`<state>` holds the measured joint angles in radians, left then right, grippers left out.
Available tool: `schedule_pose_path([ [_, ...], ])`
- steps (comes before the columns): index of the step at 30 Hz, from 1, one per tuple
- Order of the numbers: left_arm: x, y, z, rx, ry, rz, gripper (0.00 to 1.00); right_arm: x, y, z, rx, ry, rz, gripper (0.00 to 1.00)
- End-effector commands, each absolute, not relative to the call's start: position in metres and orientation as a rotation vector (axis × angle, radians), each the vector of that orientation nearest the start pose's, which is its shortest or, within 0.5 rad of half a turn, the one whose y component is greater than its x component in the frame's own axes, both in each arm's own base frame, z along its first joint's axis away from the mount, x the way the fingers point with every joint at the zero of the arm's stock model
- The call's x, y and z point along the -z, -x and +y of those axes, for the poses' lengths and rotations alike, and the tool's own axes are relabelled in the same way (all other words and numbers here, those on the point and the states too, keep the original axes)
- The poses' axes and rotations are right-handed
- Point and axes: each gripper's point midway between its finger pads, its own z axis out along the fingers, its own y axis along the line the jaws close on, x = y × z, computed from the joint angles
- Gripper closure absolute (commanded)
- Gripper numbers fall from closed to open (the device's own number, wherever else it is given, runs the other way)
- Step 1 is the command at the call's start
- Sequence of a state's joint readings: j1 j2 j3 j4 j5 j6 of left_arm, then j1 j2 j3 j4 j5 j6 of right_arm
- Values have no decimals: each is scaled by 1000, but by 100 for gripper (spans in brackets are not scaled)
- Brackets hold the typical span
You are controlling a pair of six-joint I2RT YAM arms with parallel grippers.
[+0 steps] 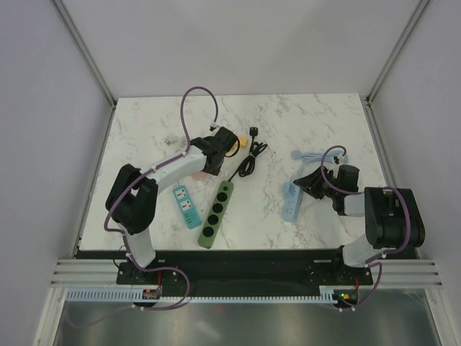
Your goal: Pull the plug off the socket
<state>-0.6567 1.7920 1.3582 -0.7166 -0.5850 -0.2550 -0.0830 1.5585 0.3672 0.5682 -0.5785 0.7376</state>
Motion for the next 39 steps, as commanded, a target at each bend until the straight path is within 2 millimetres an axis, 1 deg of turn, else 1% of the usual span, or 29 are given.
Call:
schedule_pose_path([
  [1, -115, -376, -157, -562, -334, 2384, 98, -16, -318, 81, -890, -550, 2202, 100],
  [3, -114, -380, -157, -579, -324, 2378, 98, -15, -318, 82, -889, -550, 2204, 100],
  [7, -106, -382, -162, -581, -341, 2396, 98, -15, -318, 82, -894, -556, 2205, 100],
  [8, -102, -382, -163, -581, -348, 2405, 96, -14, -318, 82, -894, -553, 2206, 100],
  [9, -101, -382, -164, -572, -348, 2411, 92, -14, -318, 82, -894, -553, 2206, 100],
  [10, -100, -381, -164, -570, -352, 2416, 81, -15, -319, 82, -895, -554, 2204, 100],
  [14, -94, -382, -167, -563, -362, 2431, 60, -14, -319, 82, -894, -556, 2204, 100],
  [16, -95, -383, -170, -548, -365, 2434, 56, -14, -319, 82, -897, -558, 2205, 100],
  [17, -96, -384, -171, -543, -365, 2435, 51, -14, -318, 82, -895, -558, 2205, 100],
  [19, -98, -385, -174, -525, -360, 2437, 44, -14, -318, 83, -898, -557, 2205, 100],
  [20, -99, -385, -174, -519, -354, 2435, 35, -14, -318, 82, -898, -559, 2205, 100],
  [22, -102, -384, -175, -510, -349, 2433, 25, -14, -319, 82, -900, -558, 2202, 100],
  [23, -103, -384, -176, -502, -347, 2434, 18, -14, -319, 83, -900, -554, 2203, 100],
  [26, -110, -383, -178, -463, -343, 2430, 9, -14, -319, 82, -899, -556, 2202, 100],
  [28, -113, -381, -180, -441, -350, 2431, 7, -15, -319, 83, -902, -552, 2200, 100],
  [30, -121, -380, -180, -416, -335, 2424, 5, -14, -318, 83, -902, -553, 2203, 100],
  [31, -123, -378, -184, -384, -339, 2431, 5, -14, -318, 83, -904, -554, 2203, 100],
  [32, -132, -376, -186, -344, -330, 2421, 4, -14, -318, 83, -904, -553, 2203, 100],
  [33, -135, -374, -190, -305, -323, 2422, 4, -14, -318, 83, -904, -555, 2201, 100],
  [35, -142, -366, -204, -168, -339, 2442, 4, -14, -318, 83, -904, -556, 2202, 100],
  [36, -152, -363, -211, -97, -328, 2431, 4, -14, -318, 83, -904, -553, 2203, 100],
  [37, -155, -357, -222, -1, -346, 2444, 4, -14, -318, 83, -904, -552, 2202, 100],
  [38, -160, -354, -228, 58, -351, 2440, 4, -14, -318, 83, -905, -555, 2202, 100],
  [39, -171, -347, -241, 180, -362, 2422, 4, -15, -319, 83, -904, -554, 2200, 100],
])
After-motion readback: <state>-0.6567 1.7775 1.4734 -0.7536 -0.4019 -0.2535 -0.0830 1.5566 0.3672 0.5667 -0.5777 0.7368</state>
